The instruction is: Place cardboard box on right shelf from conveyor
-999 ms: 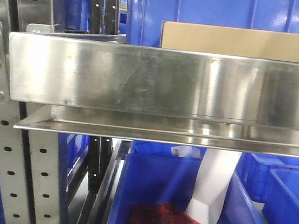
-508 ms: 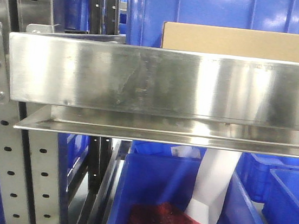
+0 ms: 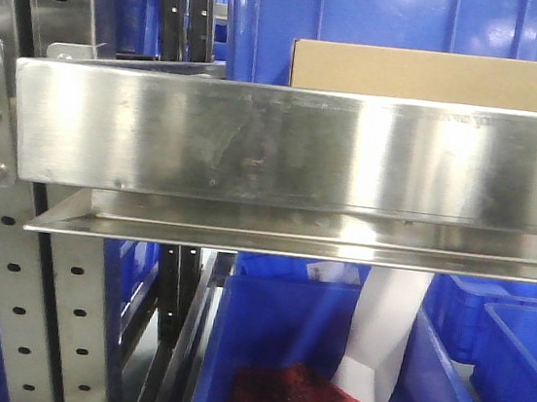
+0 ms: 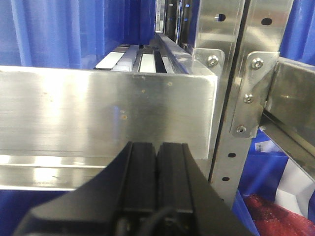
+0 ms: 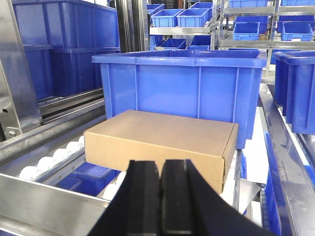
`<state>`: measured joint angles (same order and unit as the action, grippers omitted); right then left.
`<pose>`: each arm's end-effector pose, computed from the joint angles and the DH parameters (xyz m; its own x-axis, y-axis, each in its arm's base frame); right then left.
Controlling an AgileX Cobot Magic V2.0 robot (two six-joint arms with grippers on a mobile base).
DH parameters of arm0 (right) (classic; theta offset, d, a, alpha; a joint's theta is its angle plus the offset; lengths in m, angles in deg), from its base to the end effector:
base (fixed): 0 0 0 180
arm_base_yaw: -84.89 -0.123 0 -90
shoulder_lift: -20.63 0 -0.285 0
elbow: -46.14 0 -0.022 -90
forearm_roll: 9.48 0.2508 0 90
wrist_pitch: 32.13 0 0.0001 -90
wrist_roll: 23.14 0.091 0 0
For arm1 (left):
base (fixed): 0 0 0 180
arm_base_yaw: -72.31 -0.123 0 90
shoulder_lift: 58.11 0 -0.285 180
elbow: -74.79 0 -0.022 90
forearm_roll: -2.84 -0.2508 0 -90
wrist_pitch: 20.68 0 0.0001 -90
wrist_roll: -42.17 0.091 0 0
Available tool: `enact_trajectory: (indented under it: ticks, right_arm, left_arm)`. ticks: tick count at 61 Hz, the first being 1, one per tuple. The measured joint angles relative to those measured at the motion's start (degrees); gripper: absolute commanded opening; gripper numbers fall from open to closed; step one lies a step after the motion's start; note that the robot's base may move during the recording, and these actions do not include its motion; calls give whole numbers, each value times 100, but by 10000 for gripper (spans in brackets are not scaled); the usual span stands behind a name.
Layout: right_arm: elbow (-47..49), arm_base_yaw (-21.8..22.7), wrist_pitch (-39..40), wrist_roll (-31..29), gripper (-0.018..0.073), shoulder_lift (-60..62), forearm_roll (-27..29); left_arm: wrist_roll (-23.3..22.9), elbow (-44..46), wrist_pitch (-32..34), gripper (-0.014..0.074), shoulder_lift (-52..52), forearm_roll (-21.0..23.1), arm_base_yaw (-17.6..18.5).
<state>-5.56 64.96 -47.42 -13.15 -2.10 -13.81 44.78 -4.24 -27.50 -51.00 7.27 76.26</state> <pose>0.0606 0.0200 0.3220 -0.0274 0.0978 -0.9948 -0.3210 0.9416 0.1014 0.0566 -0.0048 0.1923 -0.0536 -0.0276 -0.9982 0.0764 0.9966 -0.0316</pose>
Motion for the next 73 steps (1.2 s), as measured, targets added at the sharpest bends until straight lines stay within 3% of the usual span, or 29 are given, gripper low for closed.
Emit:
enact_trajectory:
  ticks: [17,29,39,61,73]
  right_arm:
    - [0,38,10,0,67,0,-3]
    - [-113,916,84,-258,67,0,259]
    - [-746,1614,384,-628,67,206,603]
    - [-2473,2145,1082,-703,67,1495,662]
    - [-2727,2306,1111,-703,67,1540,713]
  left_arm:
    - [0,0,0,-116,0,0,0]
    - [0,0,0,-116,0,0,0]
    - [0,0,0,-116,0,0,0]
    - [0,0,0,-116,0,0,0]
    - [0,0,0,-116,0,0,0]
